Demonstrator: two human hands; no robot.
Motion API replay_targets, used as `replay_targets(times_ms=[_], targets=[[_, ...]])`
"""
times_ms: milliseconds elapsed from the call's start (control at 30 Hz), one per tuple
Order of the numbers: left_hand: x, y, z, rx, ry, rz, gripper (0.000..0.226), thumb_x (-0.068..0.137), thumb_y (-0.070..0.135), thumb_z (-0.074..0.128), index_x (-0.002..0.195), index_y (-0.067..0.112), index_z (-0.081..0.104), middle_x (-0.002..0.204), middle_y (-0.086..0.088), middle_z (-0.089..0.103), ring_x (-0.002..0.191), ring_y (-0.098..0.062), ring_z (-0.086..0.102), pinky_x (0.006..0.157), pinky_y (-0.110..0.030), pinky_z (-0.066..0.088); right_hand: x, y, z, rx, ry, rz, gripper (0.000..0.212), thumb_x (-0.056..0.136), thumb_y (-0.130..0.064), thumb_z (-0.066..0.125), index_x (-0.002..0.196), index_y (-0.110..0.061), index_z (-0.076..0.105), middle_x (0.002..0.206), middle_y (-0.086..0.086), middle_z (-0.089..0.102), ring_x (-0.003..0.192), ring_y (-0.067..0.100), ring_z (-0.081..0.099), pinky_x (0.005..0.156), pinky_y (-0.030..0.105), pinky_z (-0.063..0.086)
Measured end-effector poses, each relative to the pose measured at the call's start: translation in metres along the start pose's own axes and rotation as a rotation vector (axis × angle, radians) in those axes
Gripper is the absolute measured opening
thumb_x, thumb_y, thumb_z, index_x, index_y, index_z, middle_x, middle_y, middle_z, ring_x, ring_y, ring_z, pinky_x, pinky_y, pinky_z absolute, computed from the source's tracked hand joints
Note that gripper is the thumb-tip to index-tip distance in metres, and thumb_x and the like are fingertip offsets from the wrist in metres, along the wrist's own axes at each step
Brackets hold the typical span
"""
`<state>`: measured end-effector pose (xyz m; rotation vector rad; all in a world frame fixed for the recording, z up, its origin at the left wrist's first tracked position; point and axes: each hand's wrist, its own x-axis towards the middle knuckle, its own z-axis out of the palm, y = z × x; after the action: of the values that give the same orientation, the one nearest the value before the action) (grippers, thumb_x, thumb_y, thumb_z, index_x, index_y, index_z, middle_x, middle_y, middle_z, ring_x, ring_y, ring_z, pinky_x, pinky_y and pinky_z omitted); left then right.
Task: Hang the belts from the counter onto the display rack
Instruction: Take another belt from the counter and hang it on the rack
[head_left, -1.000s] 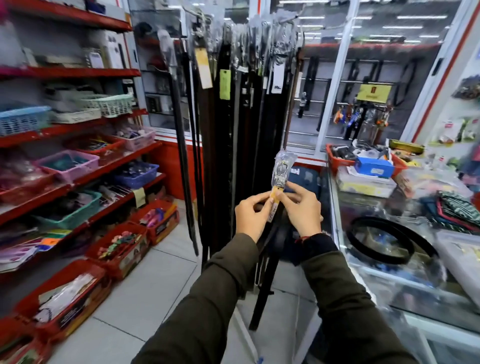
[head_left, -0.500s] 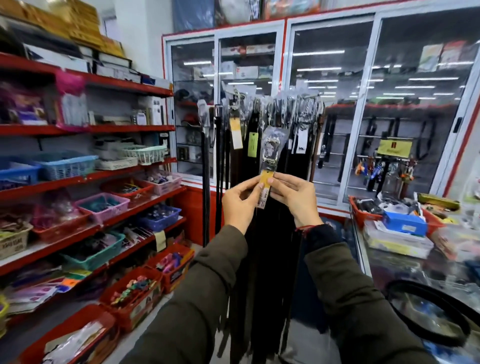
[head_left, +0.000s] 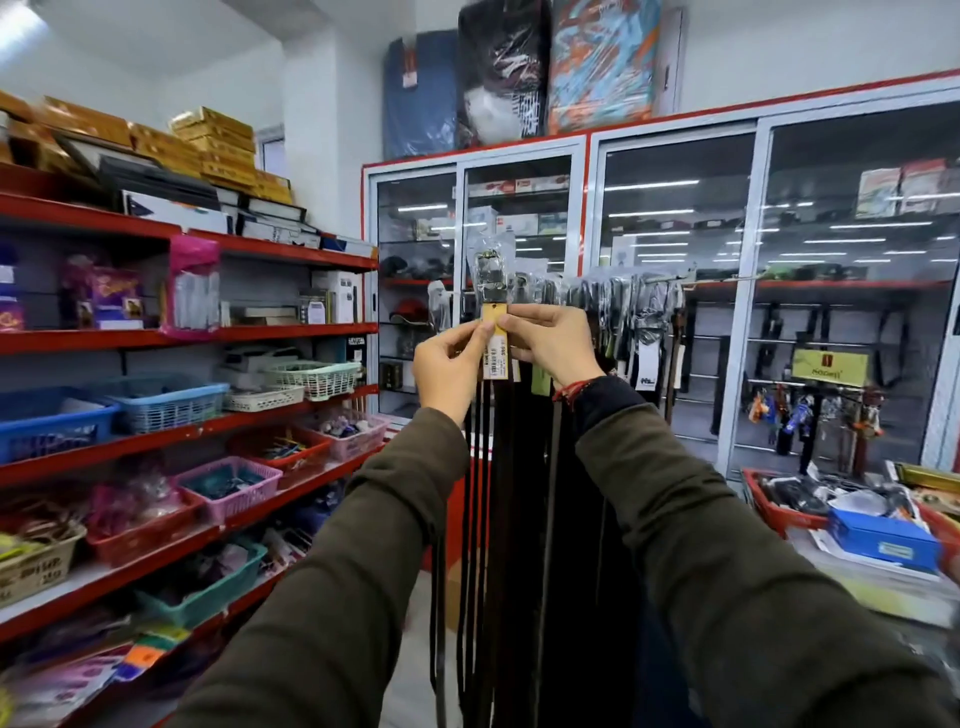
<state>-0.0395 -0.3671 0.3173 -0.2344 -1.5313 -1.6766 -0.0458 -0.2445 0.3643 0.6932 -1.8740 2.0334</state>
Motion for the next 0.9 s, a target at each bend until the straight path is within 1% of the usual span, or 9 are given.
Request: replay_targets(times_ms=[133, 267, 333, 400, 500, 667, 733, 800, 900], targets=[[0.023, 0.002, -0.003, -0.016, -0.053, -0.039, 0.027, 0.086, 0.028, 0.076, 0.104, 0.009, 0.078, 0.099, -0.012, 0.079, 0.100, -0.030, 0.074, 0.094, -0.054, 0.057, 0.021, 0.002, 0.009, -0.009, 0.037, 0.019, 0.026, 0.086, -0.002, 0.071, 0.111, 0.007, 0.069, 0.107, 0.023, 0.072, 0.092, 0.030, 0.071, 0.065, 0.025, 0.062], [0.037, -0.004, -0.002, -0.015, -0.080, -0.092, 0.030, 0.085, 0.031, 0.077, 0.105, 0.008, 0.078, 0.101, -0.014, 0.079, 0.102, -0.032, 0.074, 0.093, -0.056, 0.057, 0.031, 0.006, 0.010, -0.018, 0.056, 0.030, 0.024, 0.086, -0.003, 0.071, 0.109, 0.006, 0.069, 0.111, 0.027, 0.071, 0.100, 0.035, 0.072, 0.077, 0.035, 0.062], [0.038, -0.008, -0.001, -0.037, -0.090, -0.111, 0.029, 0.086, 0.030, 0.076, 0.105, 0.008, 0.078, 0.101, -0.014, 0.078, 0.098, -0.030, 0.074, 0.089, -0.052, 0.060, 0.033, 0.009, 0.010, -0.022, 0.055, 0.033, 0.024, 0.086, -0.002, 0.070, 0.109, 0.006, 0.069, 0.109, 0.026, 0.072, 0.097, 0.035, 0.072, 0.075, 0.034, 0.062], [0.038, -0.011, 0.001, -0.079, -0.094, -0.115, 0.026, 0.089, 0.024, 0.074, 0.108, 0.005, 0.076, 0.099, -0.016, 0.077, 0.086, -0.023, 0.073, 0.075, -0.038, 0.063, 0.035, 0.011, 0.010, -0.020, 0.068, 0.015, 0.019, 0.086, -0.002, 0.070, 0.104, 0.004, 0.071, 0.100, 0.022, 0.073, 0.088, 0.031, 0.072, 0.066, 0.028, 0.063], [0.039, -0.015, 0.003, -0.158, -0.101, -0.142, 0.022, 0.090, 0.017, 0.072, 0.107, 0.002, 0.075, 0.085, -0.009, 0.076, 0.065, -0.010, 0.071, 0.055, -0.022, 0.057, 0.034, 0.013, 0.010, 0.020, 0.088, 0.005, 0.008, 0.086, -0.002, 0.070, 0.093, -0.002, 0.073, 0.087, 0.016, 0.073, 0.072, 0.024, 0.072, 0.060, 0.024, 0.062], [0.043, -0.025, 0.006, -0.222, -0.119, -0.306, 0.021, 0.088, 0.014, 0.072, 0.103, -0.002, 0.075, 0.063, -0.001, 0.072, 0.049, -0.008, 0.065, 0.045, -0.019, 0.052, 0.038, 0.028, 0.008, -0.011, 0.137, 0.048, 0.014, 0.087, -0.008, 0.070, 0.096, 0.002, 0.074, 0.083, 0.014, 0.073, 0.062, 0.016, 0.071, 0.052, 0.021, 0.059], [0.044, -0.024, 0.008, -0.208, -0.138, -0.328, 0.021, 0.089, 0.014, 0.072, 0.103, -0.002, 0.074, 0.067, -0.004, 0.071, 0.049, -0.008, 0.065, 0.045, -0.019, 0.053, 0.042, 0.033, 0.008, -0.002, 0.153, 0.070, 0.012, 0.087, -0.008, 0.070, 0.093, 0.001, 0.074, 0.081, 0.013, 0.073, 0.056, 0.012, 0.070, 0.048, 0.020, 0.057], [0.048, -0.026, 0.011, -0.172, -0.152, -0.333, 0.015, 0.089, 0.016, 0.072, 0.097, 0.004, 0.075, 0.076, -0.007, 0.071, 0.058, -0.014, 0.067, 0.052, -0.023, 0.058, 0.048, 0.037, 0.008, -0.032, 0.182, 0.068, 0.013, 0.087, -0.010, 0.071, 0.094, 0.001, 0.073, 0.081, 0.013, 0.072, 0.056, 0.012, 0.069, 0.049, 0.022, 0.057], [0.054, -0.038, 0.015, -0.049, -0.129, -0.275, 0.017, 0.087, 0.023, 0.074, 0.098, 0.010, 0.078, 0.096, -0.013, 0.078, 0.091, -0.031, 0.075, 0.082, -0.045, 0.063, 0.055, 0.046, 0.007, -0.138, 0.221, 0.037, 0.004, 0.088, -0.010, 0.070, 0.089, -0.008, 0.073, 0.089, 0.016, 0.075, 0.064, 0.018, 0.070, 0.062, 0.034, 0.063]])
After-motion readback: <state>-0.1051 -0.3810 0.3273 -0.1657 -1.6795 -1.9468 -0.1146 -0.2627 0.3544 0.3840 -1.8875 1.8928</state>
